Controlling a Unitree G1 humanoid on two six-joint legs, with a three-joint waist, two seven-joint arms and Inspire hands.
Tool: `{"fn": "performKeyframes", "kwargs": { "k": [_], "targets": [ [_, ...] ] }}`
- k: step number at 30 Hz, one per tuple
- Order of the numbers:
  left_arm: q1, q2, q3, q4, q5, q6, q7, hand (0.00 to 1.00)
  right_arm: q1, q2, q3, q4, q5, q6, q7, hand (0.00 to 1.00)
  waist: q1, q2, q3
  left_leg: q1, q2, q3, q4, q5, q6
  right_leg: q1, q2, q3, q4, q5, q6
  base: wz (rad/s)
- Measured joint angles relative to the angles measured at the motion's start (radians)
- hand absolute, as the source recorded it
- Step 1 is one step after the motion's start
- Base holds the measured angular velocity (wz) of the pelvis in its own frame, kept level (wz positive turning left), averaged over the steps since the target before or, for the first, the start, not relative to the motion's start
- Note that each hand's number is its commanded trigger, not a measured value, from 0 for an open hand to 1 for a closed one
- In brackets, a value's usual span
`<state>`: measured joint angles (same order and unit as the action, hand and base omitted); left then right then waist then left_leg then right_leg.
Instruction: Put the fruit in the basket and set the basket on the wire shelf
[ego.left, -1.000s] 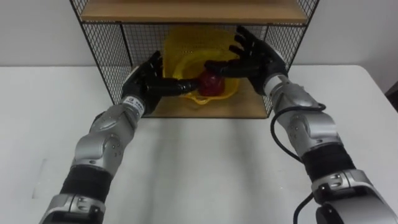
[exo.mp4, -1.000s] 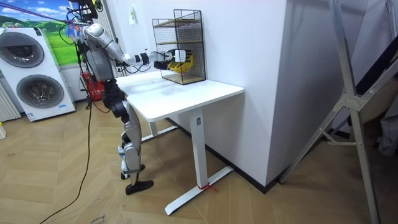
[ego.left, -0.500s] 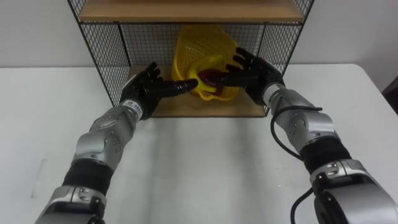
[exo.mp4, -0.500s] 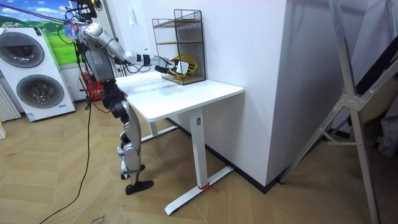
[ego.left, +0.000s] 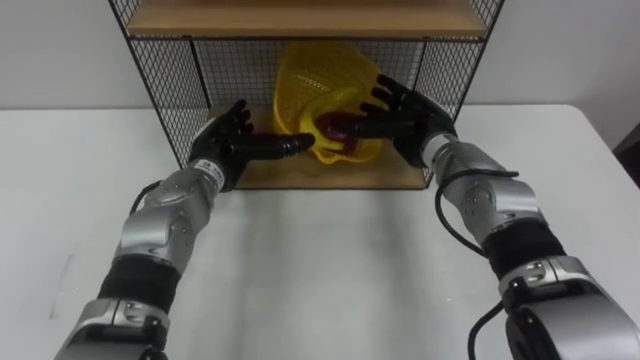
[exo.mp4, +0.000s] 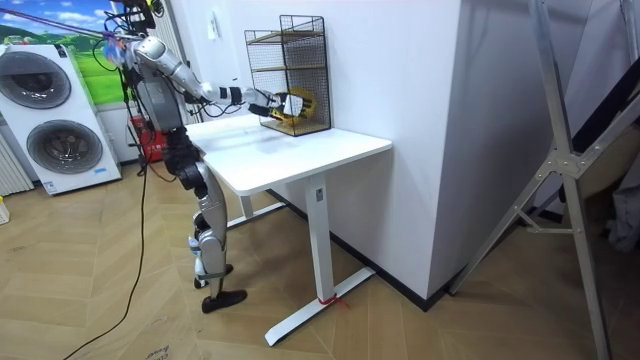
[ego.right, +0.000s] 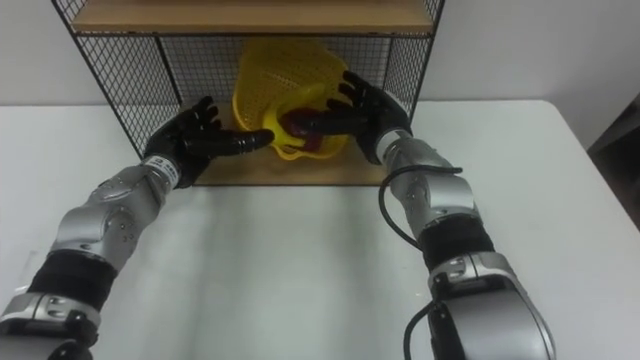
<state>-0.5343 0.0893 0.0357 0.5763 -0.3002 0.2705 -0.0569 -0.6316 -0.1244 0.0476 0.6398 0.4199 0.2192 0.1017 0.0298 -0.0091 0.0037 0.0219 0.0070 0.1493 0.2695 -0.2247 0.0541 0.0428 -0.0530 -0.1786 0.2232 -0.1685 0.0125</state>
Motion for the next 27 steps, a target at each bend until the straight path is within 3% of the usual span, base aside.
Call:
{"fn": "performKeyframes", "kwargs": {
  "k": [2,5,10,17,27],
  "targets": [
    [0.01,-0.002,-0.002,-0.071,0.009,0.0,0.01,0.0,0.048,0.001,0.001,-0.147,0.002,0.0,-0.003,0.0,-0.002,-0.002,-0.0015,0.006,-0.001,-0.008,-0.001,0.0,0.0,0.01,-0.001,-0.005,-0.003,0.0,0.0,0.1],
    [0.05,-0.003,-0.008,-0.139,0.021,-0.002,0.01,0.0,0.108,0.001,0.001,-0.258,-0.002,0.0,-0.016,0.0,-0.001,-0.007,-0.01,0.039,-0.001,-0.015,-0.008,0.0,0.0,0.036,-0.001,-0.009,-0.005,0.0,0.0,0.09],
    [0.126,0.002,-0.007,-0.226,0.123,-0.001,0.009,0.0,0.187,0.0,-0.001,-0.342,-0.059,0.0,-0.021,0.0,-0.004,-0.019,-0.0178,0.061,-0.003,-0.015,-0.016,0.0,0.0,0.068,-0.001,-0.014,-0.021,0.0,0.0,0.0],
    [0.251,-0.008,-0.009,-0.404,0.154,0.001,0.006,0.0,0.25,0.003,-0.001,-0.433,-0.133,0.0,-0.027,0.0,-0.013,-0.019,-0.0178,0.073,-0.001,-0.012,-0.036,0.006,-0.005,0.072,0.003,-0.014,-0.016,0.002,-0.003,-0.01],
    [0.271,-0.007,-0.009,-0.466,0.15,-0.011,0.005,0.0,0.303,-0.005,-0.002,-0.502,-0.151,-0.002,-0.02,0.0,-0.023,-0.021,-0.0166,0.079,-0.002,-0.011,-0.046,0.011,-0.007,0.072,0.004,-0.012,-0.02,0.003,-0.004,0.0]
  ]
}}
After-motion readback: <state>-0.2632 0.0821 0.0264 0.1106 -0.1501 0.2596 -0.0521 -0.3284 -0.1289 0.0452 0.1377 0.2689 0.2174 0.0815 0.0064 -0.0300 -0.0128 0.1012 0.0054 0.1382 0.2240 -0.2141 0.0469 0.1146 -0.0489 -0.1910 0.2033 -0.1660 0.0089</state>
